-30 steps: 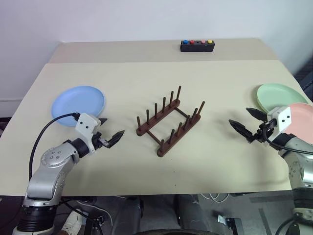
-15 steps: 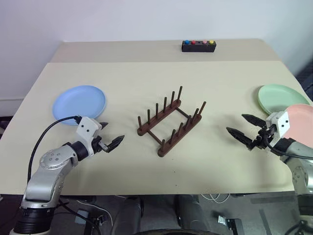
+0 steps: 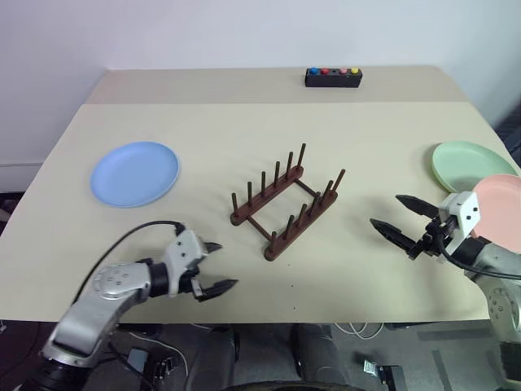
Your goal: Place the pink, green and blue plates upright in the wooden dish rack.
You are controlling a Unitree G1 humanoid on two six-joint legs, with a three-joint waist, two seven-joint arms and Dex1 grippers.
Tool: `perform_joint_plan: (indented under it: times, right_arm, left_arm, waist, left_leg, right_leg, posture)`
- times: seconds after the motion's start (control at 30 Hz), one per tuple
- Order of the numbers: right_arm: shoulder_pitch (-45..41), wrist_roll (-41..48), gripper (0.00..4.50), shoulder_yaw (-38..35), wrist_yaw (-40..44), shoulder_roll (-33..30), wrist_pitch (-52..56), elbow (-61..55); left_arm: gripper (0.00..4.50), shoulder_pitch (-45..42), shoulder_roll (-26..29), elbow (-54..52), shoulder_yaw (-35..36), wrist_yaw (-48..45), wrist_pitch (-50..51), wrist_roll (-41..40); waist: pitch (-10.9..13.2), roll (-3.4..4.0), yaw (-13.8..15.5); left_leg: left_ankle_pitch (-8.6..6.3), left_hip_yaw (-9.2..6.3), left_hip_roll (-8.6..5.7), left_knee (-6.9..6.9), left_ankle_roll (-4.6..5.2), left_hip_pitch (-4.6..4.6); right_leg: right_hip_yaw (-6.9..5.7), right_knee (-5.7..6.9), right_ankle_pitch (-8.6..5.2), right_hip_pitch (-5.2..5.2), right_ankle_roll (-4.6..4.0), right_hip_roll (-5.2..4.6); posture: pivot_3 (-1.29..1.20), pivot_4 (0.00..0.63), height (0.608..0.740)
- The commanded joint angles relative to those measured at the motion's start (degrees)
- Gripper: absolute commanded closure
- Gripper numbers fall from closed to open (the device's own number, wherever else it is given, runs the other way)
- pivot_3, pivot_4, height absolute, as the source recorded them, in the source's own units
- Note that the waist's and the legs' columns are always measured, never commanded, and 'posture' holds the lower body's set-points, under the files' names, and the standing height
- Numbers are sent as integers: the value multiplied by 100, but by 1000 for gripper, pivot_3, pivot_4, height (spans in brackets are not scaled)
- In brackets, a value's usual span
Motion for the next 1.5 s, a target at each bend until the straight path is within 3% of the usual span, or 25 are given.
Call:
perform_joint_plan:
  times: [0.03,0.3,0.53,0.67,0.83,1.03,1.2,1.3,1.5]
  right_arm:
    - [42,78,51,-74,-133,53,18,-402]
    - [620,187,51,-326,-438,163,119,-998]
    - [921,209,51,-442,-643,233,132,-1284]
    - [914,216,0,-442,-723,227,130,-1317]
    - [830,205,0,-381,-757,211,113,-1272]
    - [690,174,0,-282,-778,245,90,-1219]
    - [654,277,0,-219,-751,267,193,-1305]
    - [727,322,0,-173,-663,211,292,-1383]
    - [959,260,0,-217,-621,208,303,-1475]
  left_arm:
    - [0,-320,-307,9,-483,343,146,353]
    - [0,-1104,-1284,827,-1133,1031,310,949]
    - [0,-1380,-1718,1229,-1214,1156,367,998]
    - [1306,-1416,-1837,1381,-1188,1193,247,1033]
    - [3725,-1415,-1782,1521,-1167,1223,21,1204]
    - [3749,-1437,-1632,1636,-1151,1199,-250,1421]
    - [3749,-1686,-1209,1904,-1098,370,-922,1255]
    - [3749,-2085,-1100,2395,-1123,-208,-1312,1148]
    - [3749,-3137,-1405,3848,-1204,-1117,-2040,1102]
  waist:
    - [-2,9,-8]
    - [-5,15,39]
    - [-5,16,26]
    - [-5,16,24]
    - [-6,17,21]
    - [-5,16,14]
    - [-5,15,2]
    - [-4,15,4]
    - [0,8,22]
  left_leg:
    - [0,0,0,-1,0,1]
    - [0,-3,-4,8,1,5]
    - [-1,-2,-4,10,1,42]
    - [-2,-1,-4,6,2,63]
    - [-2,-1,-3,2,3,66]
    - [-2,0,-3,0,3,71]
    - [-3,0,-1,-6,3,72]
    - [-3,2,-1,-9,3,71]
    - [-3,2,-3,-2,4,61]
  right_leg:
    - [0,2,0,-1,1,0]
    - [-1,1,6,13,15,-1]
    - [0,-3,-7,51,8,-1]
    - [0,-7,-15,71,17,-1]
    - [0,-7,-11,72,10,-2]
    - [0,-7,-11,74,11,-2]
    - [0,-7,-12,71,9,-1]
    - [0,-7,-11,68,-1,-1]
    - [-1,-13,-12,69,1,-2]
  posture:
    - [0,150,740]
    - [0,150,740]
    - [0,150,740]
    - [0,150,740]
    - [0,150,740]
    - [0,150,740]
    - [0,150,740]
    - [0,150,740]
    - [0,150,740]
